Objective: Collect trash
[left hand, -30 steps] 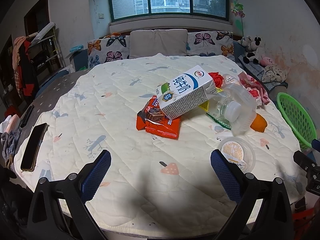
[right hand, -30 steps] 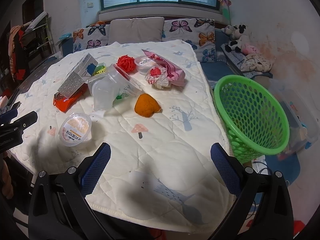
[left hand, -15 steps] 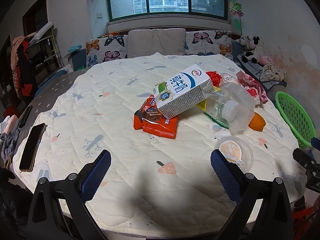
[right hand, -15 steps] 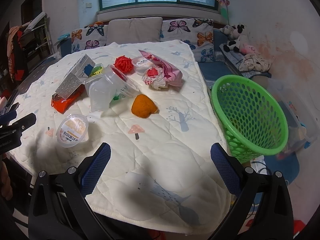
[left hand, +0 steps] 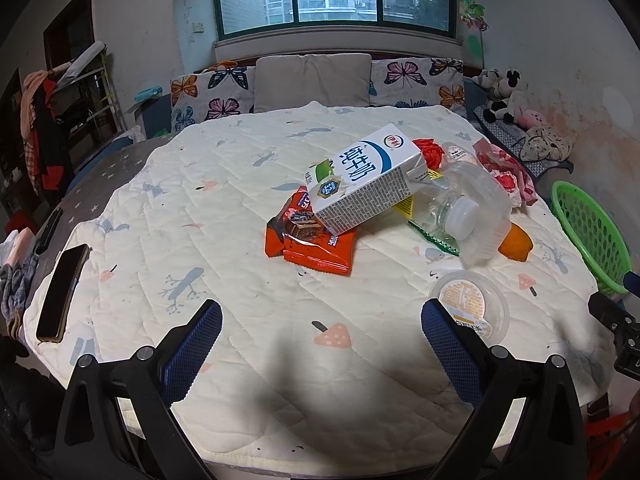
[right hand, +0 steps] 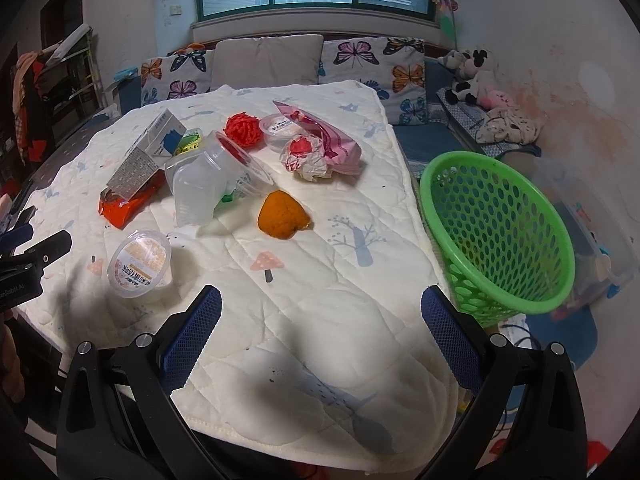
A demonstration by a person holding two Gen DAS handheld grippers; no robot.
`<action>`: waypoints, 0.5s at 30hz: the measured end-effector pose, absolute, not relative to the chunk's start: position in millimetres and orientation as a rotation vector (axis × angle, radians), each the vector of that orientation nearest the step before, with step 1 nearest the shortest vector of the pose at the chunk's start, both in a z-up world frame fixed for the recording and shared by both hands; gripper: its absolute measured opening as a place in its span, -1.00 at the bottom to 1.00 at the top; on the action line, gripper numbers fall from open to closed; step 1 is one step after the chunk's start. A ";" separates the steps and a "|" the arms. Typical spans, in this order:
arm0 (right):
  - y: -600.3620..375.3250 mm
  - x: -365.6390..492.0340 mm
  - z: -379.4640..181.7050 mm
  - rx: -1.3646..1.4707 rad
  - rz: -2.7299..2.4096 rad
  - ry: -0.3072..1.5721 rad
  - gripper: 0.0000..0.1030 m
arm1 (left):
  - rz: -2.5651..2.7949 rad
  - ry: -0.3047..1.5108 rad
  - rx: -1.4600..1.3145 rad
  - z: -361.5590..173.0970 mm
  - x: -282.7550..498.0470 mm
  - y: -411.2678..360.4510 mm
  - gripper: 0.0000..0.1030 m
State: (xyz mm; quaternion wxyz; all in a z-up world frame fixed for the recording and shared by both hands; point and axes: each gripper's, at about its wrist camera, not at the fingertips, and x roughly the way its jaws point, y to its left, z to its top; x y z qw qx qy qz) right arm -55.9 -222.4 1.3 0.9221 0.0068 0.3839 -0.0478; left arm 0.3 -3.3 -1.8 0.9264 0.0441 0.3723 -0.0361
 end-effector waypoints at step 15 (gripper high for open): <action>-212.0 -53.6 4.2 -0.004 -0.080 0.782 0.91 | -0.055 0.754 0.084 2.9 3.8 8.0 0.88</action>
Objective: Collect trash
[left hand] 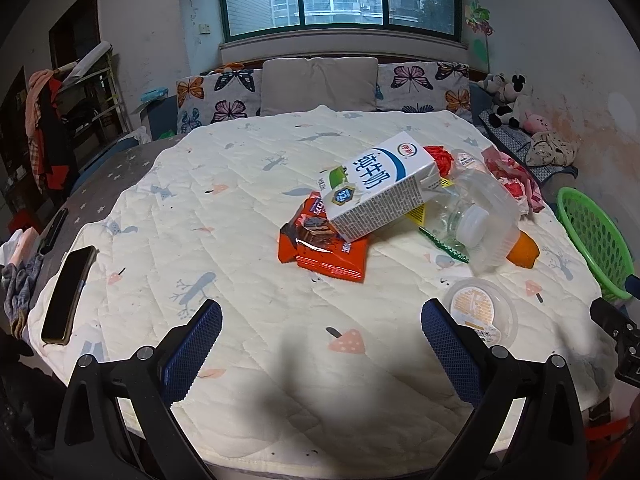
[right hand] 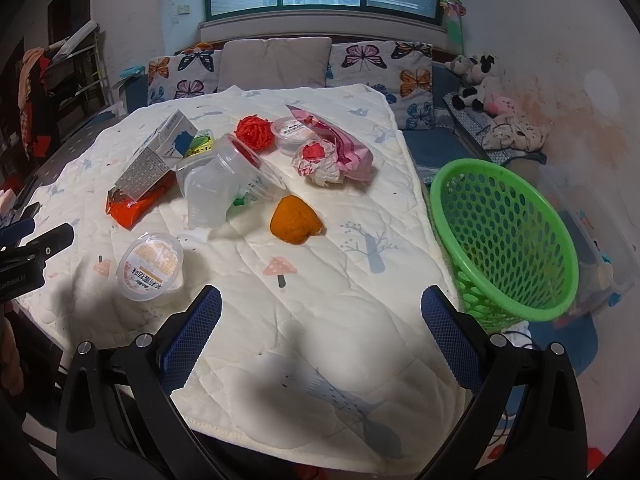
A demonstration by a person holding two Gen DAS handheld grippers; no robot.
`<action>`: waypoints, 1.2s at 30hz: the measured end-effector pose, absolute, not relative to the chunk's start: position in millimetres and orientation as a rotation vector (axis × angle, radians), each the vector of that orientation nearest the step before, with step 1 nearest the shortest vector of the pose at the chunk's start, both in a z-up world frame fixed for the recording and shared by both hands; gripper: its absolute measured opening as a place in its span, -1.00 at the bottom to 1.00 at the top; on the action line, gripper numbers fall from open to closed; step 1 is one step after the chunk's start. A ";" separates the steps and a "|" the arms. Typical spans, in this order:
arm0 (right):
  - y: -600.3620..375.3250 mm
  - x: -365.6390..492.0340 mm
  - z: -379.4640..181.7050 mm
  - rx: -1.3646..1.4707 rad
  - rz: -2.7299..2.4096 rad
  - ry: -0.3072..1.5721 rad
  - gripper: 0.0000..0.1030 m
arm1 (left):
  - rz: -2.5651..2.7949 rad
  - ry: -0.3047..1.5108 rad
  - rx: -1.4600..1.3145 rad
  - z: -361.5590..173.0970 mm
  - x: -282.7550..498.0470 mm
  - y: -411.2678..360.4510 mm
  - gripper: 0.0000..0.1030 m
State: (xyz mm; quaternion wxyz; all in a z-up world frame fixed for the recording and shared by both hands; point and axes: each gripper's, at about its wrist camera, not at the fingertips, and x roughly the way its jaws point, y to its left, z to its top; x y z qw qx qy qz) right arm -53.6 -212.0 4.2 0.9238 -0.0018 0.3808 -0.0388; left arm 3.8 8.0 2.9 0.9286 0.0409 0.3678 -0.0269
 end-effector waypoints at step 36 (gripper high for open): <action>-116.5 -14.5 -23.9 -0.080 0.280 0.857 0.90 | -0.085 0.760 0.138 4.9 52.2 39.0 0.88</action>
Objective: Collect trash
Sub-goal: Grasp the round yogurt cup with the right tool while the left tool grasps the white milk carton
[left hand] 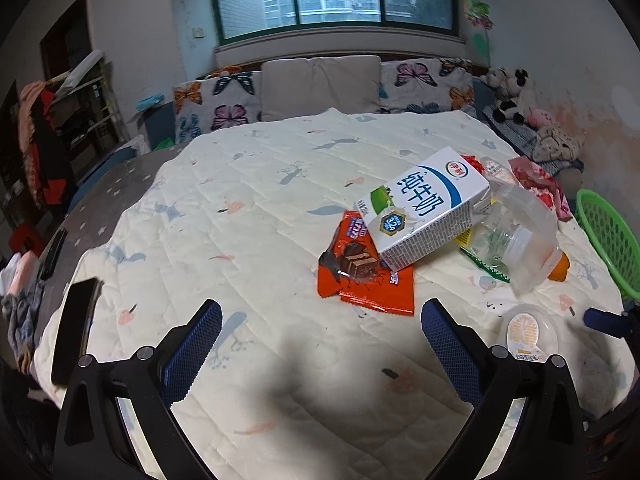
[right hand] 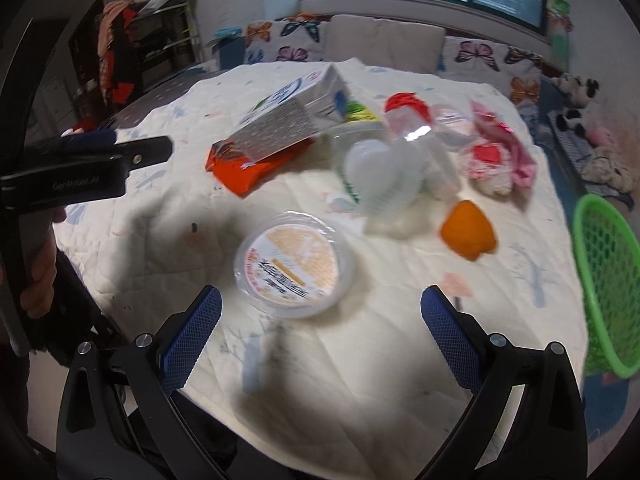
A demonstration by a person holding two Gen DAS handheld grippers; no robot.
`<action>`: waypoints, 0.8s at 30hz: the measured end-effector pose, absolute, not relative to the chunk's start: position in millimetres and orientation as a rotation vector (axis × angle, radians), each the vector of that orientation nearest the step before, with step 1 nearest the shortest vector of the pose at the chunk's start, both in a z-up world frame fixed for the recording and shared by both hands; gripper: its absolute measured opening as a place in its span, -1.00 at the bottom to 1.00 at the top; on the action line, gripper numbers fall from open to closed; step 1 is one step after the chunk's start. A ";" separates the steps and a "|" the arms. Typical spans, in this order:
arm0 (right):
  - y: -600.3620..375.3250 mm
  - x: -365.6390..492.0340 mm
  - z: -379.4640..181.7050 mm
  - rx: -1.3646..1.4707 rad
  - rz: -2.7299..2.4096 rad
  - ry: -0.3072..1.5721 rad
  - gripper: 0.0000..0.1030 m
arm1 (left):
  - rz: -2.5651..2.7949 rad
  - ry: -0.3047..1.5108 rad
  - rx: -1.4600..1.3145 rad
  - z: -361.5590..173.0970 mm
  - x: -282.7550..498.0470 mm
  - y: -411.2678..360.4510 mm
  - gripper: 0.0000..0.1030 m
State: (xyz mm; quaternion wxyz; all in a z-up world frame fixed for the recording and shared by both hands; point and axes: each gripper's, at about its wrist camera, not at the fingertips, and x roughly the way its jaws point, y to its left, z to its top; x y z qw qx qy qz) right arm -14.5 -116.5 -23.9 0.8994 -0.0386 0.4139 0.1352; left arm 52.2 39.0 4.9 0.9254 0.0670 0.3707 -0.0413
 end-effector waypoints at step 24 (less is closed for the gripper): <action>-119.4 3.2 -19.9 -0.035 0.350 0.887 0.29 | -0.517 0.804 0.237 -15.8 149.8 -0.9 0.88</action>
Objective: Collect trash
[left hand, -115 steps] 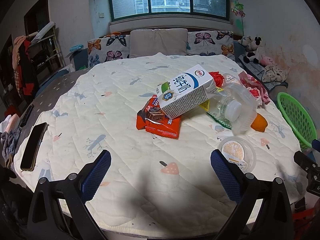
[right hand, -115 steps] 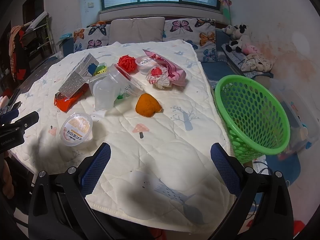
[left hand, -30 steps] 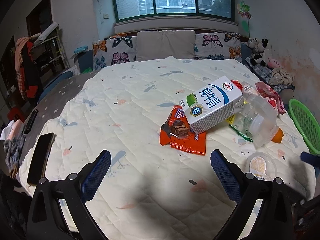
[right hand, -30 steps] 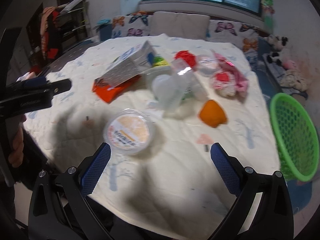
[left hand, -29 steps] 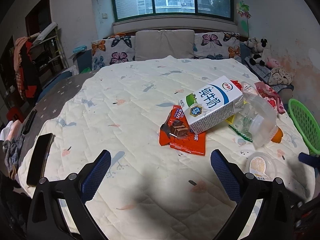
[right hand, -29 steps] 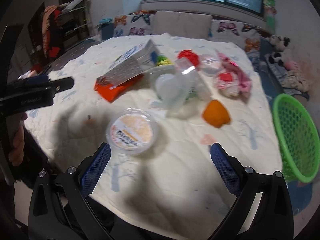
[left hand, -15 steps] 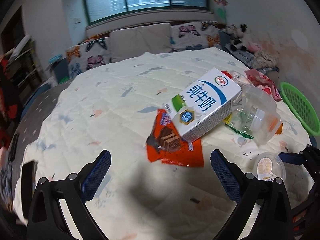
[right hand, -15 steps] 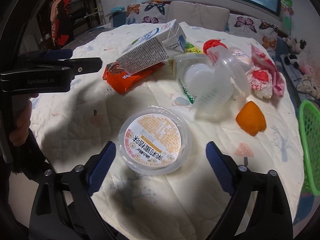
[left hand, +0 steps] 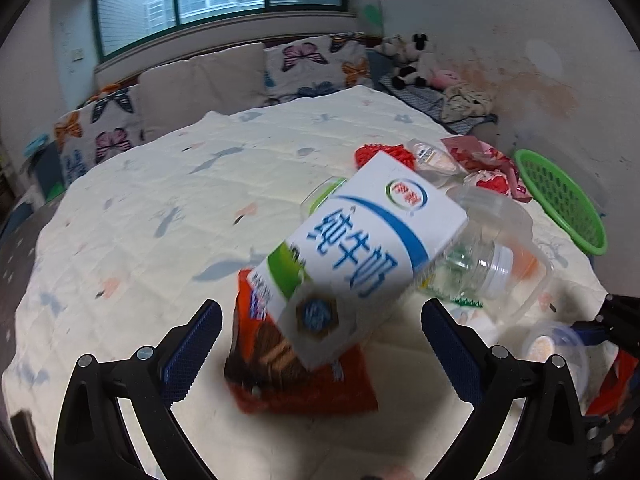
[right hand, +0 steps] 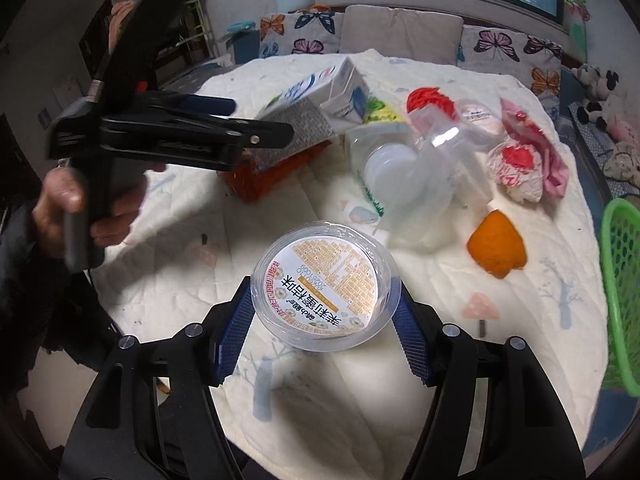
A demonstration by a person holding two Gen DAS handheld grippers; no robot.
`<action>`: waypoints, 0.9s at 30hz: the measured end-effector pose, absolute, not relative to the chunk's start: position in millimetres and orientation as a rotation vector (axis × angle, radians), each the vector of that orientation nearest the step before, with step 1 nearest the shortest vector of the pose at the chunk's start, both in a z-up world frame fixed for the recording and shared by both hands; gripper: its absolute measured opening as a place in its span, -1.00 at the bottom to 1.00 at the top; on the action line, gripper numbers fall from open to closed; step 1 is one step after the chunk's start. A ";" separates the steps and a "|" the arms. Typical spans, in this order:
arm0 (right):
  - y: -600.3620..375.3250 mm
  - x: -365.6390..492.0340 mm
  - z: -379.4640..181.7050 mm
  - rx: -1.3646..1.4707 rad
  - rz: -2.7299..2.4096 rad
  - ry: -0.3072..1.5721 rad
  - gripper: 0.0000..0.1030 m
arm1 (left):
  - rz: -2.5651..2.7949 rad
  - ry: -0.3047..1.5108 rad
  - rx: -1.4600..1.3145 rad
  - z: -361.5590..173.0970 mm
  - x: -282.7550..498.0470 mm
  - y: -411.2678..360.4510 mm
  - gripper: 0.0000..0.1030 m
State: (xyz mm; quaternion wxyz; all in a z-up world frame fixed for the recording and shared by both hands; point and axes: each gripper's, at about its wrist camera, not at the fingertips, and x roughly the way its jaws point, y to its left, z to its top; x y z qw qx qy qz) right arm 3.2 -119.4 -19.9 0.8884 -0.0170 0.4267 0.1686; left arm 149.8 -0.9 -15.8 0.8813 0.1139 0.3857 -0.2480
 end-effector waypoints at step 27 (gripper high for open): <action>-208.4 -9.5 16.5 0.074 0.211 0.846 0.29 | -0.731 0.782 0.254 -13.3 165.5 -22.4 0.54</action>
